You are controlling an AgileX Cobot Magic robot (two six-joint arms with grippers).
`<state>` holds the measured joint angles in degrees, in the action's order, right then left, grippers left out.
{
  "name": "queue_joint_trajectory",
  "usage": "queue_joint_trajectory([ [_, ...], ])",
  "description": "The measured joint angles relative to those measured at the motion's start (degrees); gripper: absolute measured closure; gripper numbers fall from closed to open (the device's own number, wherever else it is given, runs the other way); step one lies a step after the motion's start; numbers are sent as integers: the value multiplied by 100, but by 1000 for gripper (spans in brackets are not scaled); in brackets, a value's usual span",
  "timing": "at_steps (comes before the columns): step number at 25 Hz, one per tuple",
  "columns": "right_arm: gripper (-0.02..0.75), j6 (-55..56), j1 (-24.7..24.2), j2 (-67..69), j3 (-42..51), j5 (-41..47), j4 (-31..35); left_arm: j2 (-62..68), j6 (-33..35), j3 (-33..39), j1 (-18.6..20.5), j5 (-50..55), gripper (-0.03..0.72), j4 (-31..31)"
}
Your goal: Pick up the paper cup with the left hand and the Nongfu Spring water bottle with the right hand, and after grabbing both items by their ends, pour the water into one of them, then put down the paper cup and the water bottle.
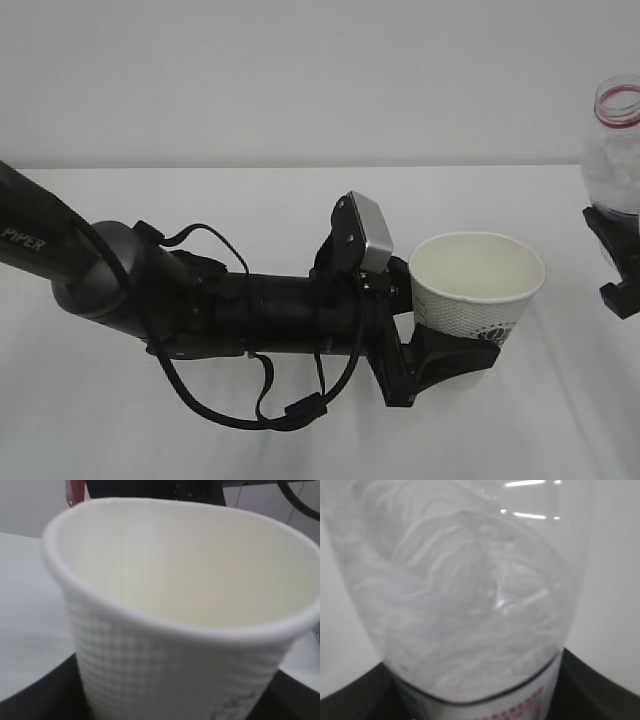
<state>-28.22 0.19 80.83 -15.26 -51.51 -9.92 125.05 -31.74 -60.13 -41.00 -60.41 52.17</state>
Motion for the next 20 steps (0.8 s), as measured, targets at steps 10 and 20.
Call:
queue_joint_trajectory([
  [10, 236, -822, 0, 131, 0, -255, 0, 0, 0, 0, 0, -2, 148, 34],
  [20, 236, -1562, 0, 353, 0, -519, 0, 0, 0, 0, 0, -24, 148, 34],
])
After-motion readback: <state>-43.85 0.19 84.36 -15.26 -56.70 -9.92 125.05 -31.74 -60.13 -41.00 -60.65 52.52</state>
